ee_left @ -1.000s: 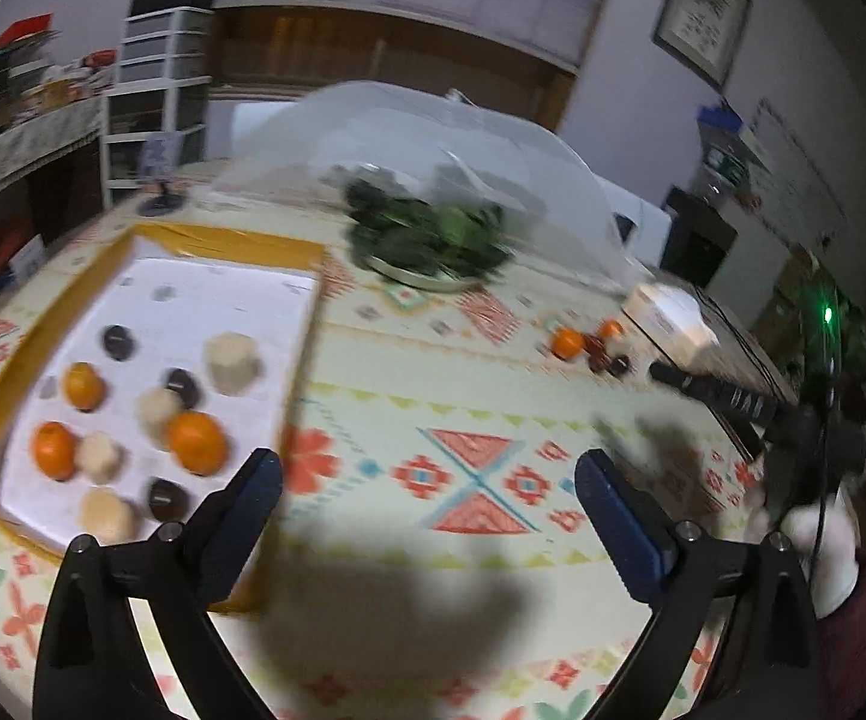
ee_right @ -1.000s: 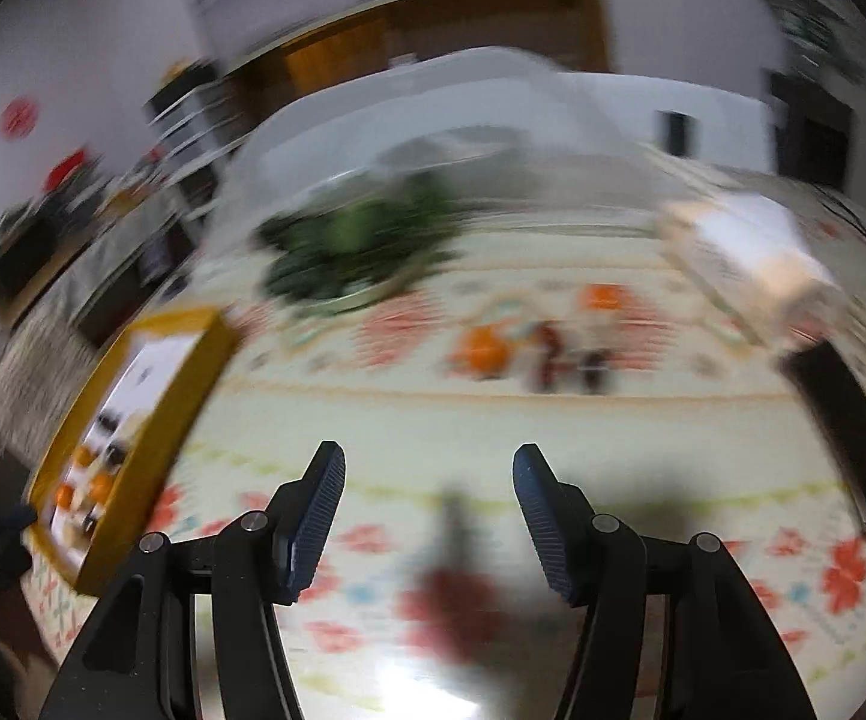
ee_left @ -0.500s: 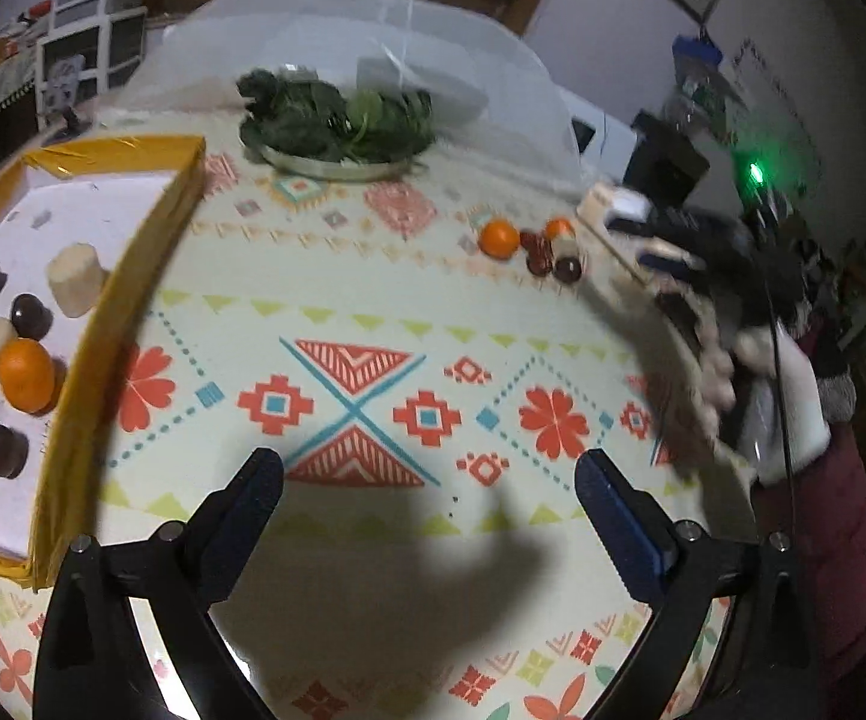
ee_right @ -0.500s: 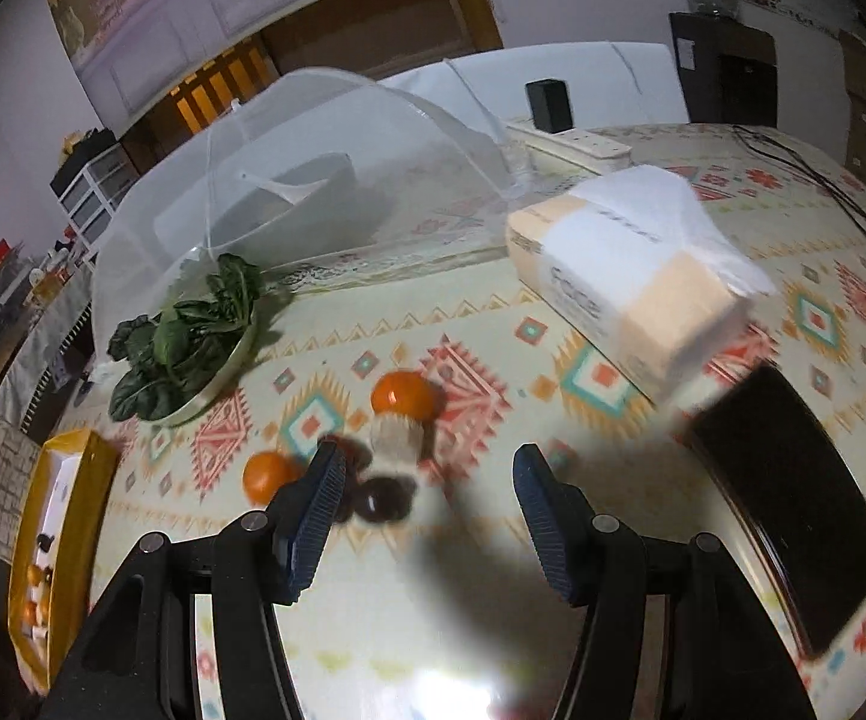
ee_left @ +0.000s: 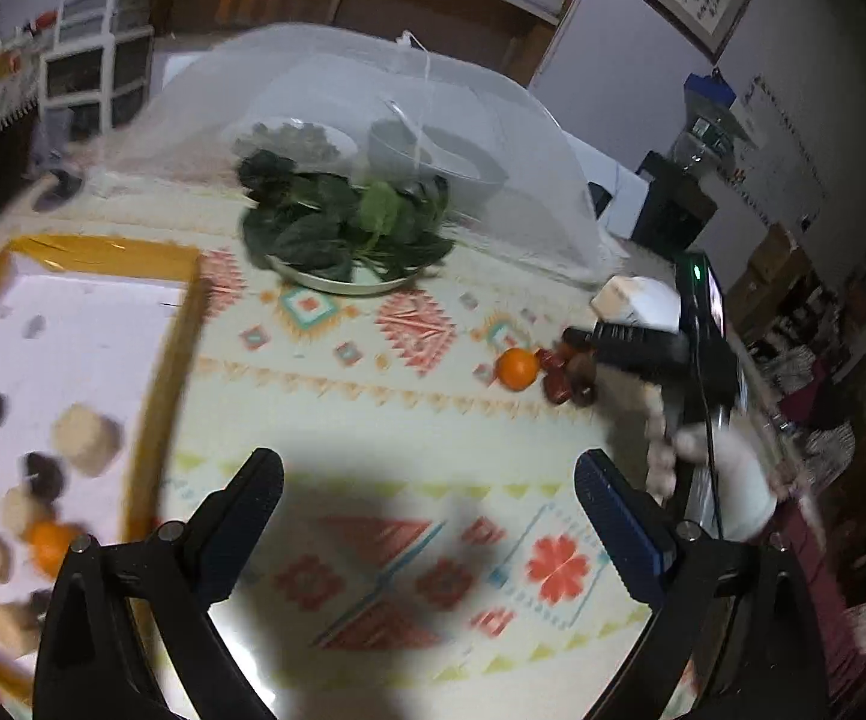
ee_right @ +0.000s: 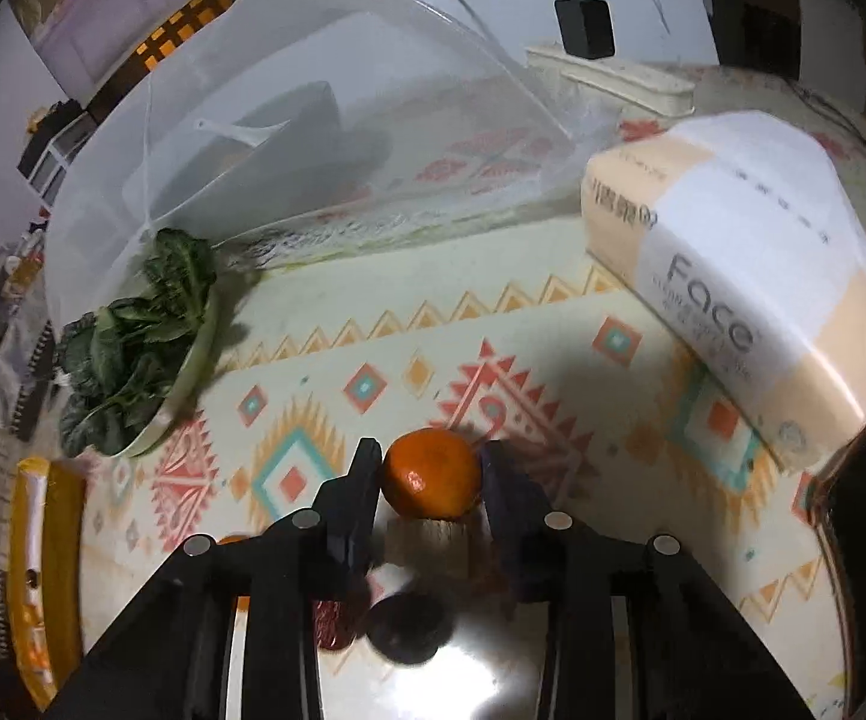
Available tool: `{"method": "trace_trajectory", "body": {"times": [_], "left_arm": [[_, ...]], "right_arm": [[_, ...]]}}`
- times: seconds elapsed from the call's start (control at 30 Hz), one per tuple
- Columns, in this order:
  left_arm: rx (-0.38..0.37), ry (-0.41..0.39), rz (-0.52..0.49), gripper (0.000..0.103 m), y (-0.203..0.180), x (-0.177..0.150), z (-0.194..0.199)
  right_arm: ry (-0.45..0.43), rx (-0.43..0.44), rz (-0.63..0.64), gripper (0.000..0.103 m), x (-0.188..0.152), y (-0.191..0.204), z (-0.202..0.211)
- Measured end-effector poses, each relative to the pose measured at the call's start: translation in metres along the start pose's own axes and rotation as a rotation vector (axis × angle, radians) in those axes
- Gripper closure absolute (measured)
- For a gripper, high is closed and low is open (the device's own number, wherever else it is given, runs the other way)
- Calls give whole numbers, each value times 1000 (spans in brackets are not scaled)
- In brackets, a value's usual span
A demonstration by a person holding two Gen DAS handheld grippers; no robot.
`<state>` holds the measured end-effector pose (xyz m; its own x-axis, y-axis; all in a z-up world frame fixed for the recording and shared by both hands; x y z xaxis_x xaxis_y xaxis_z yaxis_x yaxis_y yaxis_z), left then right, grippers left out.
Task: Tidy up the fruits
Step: 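Grasp an orange with the right gripper while the left grasps a mandarin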
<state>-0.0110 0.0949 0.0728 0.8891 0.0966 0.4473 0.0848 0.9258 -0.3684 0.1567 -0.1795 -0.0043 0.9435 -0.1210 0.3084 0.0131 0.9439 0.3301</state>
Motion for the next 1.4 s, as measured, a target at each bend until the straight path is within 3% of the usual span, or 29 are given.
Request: {"method": "trace_trajectory", "body": {"times": [0.1,0.33,0.47,0.67,0.73,0.77,0.8,1.1,1.17,1.4], "left_arm": [[-48,41,14,5,-6,16,-25],[-87,108,-10,5,-41,52,-88],[-50,161,-45,6,-59,68,-133],[17,210,-113,23,-71,70,-171],[30,208,-139,43,-75,70,-174],[41,208,-149,66,-77,70,-174],[39,223,-152,72,-77,69,-176],[1,194,-130,77,-69,49,-142],[-35,187,-121,87,-63,43,-126],[-76,133,-100,86,-45,34,-80]], "right_arm": [[8,39,20,67,-14,-1,9],[50,244,32,67,-80,-10,40],[22,257,65,67,-112,-11,55],[-30,239,101,67,-126,-19,68],[-49,241,109,67,-124,-22,69],[-52,248,104,67,-123,-24,70],[-55,262,90,67,-121,-28,69],[-46,369,5,67,-119,-46,70],[-45,374,3,67,-121,-44,72],[-55,362,55,67,-130,-16,83]]}}
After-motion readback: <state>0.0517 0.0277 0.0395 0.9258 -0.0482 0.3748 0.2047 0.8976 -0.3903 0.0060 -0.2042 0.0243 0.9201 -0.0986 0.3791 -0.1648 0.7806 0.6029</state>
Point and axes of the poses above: each gripper's, at about its wrist camera, not at the fingertips, and z roughly against the way its jaws point, y to its left, x to its top, the point moved 2 cm from there along -z, roughly the way its jaws point, and after that the axes turned 12 degrees about y, right-handed, at the moved point
